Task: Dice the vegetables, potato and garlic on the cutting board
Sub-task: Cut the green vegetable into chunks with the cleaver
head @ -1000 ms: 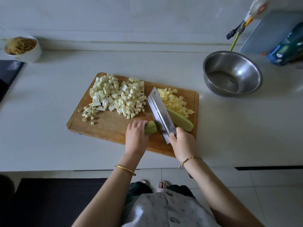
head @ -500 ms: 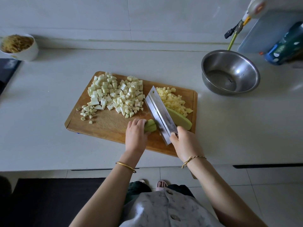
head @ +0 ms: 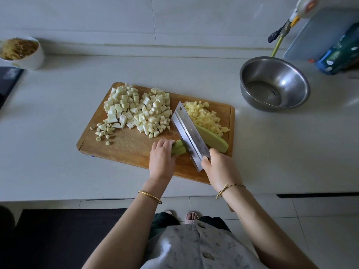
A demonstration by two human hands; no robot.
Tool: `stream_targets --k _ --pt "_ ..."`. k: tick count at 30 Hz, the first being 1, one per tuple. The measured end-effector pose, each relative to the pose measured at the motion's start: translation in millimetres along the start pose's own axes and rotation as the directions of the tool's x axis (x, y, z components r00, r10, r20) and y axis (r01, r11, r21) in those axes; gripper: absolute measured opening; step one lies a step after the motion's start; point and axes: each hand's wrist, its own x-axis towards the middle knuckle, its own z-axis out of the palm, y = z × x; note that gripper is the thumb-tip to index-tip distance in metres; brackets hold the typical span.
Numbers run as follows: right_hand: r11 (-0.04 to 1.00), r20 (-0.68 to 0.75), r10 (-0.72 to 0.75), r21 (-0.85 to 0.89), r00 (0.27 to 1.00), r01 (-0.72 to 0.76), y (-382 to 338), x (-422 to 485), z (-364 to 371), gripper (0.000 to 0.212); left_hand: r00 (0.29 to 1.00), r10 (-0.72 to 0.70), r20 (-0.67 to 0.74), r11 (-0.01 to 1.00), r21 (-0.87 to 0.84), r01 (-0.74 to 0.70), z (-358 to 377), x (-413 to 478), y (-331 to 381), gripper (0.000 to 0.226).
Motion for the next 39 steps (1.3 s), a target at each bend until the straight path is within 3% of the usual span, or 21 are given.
stream_targets --k 13,19,39 --pt "0.999 0.038 0.036 -0.04 0.999 -0.035 3 4 19 0.027 0.999 0.015 -0.029 1.0 -0.004 -0.015 3 -2 0 0.037" --pt "0.996 -0.001 0.061 0.071 0.998 -0.061 10 9 13 0.037 1.0 0.021 -0.011 1.0 -0.019 -0.021 9 -5 8 0.039" --pt "1.0 -0.008 0.02 0.018 1.0 -0.02 8 0 -2 0.036 1.0 0.029 0.01 0.999 -0.032 -0.028 8 -1 5 0.04"
